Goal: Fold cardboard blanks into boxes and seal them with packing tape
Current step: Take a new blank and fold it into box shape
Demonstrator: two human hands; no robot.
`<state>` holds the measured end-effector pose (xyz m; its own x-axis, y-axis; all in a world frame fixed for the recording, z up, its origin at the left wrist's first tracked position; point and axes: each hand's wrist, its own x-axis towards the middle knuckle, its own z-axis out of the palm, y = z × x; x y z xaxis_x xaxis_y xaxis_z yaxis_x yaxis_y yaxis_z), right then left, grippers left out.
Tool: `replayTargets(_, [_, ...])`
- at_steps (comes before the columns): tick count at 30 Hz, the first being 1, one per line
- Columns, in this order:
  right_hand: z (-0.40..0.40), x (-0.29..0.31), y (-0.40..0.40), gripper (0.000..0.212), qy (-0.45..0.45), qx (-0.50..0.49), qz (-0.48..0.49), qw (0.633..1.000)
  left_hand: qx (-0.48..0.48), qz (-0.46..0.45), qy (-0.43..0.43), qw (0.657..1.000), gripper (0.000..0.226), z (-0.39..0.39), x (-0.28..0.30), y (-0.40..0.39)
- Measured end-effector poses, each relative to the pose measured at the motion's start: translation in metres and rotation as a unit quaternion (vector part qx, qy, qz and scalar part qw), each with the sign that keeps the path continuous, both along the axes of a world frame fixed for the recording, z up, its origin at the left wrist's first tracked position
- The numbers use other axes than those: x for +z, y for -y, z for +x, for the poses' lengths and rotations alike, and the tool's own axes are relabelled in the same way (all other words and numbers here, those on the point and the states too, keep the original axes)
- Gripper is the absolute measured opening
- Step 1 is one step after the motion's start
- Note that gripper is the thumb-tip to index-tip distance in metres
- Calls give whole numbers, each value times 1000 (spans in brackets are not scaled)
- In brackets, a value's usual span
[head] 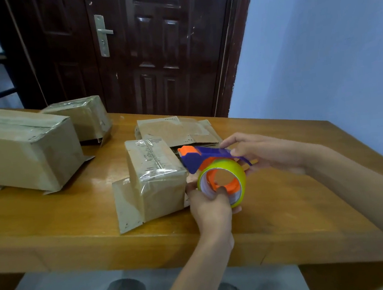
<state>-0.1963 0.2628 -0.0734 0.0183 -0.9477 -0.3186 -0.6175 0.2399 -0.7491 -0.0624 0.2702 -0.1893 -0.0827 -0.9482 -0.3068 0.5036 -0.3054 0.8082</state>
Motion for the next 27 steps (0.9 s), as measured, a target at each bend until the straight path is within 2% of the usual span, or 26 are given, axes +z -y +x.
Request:
replayTargets(4, [-1,3,-8,76,-95,79,-5,992,1,-6,16,1000,58,0,-1,3])
replayTargets(7, [-1,4,-11,85,-100,85,-21,991,13,-11,17,1000,54,-3,-1,2])
replayTargets(12, [0,-2,-13,71,-104,40,-51,992,17,2,34,999,36,-6,-3,0])
replayTargets(16, [3,-1,-14,63,-80,-7,-75,994,11,14,28,999,40,-8,0,2])
replayTargets(23, [1,2,-15,60,-102,0,-99,990,-7,11,-8,1000,49,-9,-1,-5])
replayTargets(27, [0,2,-15,64,-59,-17,-84,995,-25,-5,-42,999,56,-7,-1,-8])
